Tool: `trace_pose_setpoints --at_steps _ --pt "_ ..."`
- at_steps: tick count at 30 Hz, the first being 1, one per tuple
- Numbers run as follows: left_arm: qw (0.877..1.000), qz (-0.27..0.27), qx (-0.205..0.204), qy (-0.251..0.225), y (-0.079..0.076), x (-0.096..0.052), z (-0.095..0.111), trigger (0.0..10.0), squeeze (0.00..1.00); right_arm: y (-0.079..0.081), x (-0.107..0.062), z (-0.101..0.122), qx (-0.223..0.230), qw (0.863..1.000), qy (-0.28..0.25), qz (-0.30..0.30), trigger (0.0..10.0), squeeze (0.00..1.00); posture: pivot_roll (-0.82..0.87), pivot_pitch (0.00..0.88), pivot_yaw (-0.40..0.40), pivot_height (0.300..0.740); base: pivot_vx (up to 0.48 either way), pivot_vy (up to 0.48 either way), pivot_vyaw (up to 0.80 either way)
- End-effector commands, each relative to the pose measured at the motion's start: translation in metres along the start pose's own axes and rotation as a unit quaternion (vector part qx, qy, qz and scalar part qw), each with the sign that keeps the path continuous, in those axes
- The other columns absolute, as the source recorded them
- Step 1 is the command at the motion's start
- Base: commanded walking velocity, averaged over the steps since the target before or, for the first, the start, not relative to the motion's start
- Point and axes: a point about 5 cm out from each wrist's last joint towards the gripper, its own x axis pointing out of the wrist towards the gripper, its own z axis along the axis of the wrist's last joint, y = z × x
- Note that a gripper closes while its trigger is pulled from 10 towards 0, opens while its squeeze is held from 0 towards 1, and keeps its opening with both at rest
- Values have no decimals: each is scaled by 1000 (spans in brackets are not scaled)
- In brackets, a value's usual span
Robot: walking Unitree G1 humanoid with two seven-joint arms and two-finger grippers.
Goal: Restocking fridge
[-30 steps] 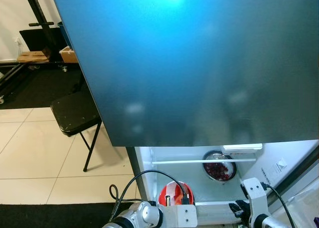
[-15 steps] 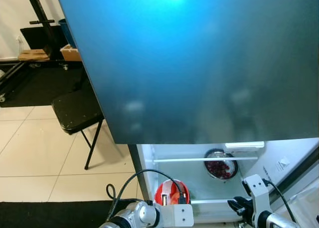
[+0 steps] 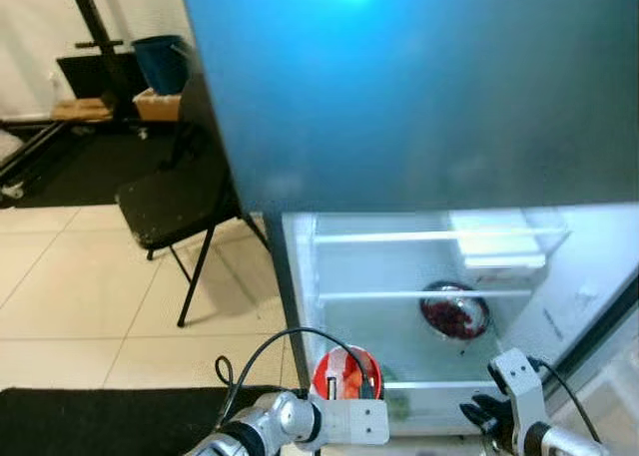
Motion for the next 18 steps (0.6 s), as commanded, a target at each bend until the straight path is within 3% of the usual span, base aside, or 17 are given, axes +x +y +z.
trace_pose_setpoints --at_steps 1,18 --pt "1000 10 12 3 6 -4 -3 10000 0 2 1 0 -5 1000 -1 4 10000 0 -63 0 26 585 0 0 0" --pt "999 21 40 -14 10 -3 5 10000 0 12 10 8 -11 1000 -20 21 10000 0 -63 0 33 506 0 0 0"
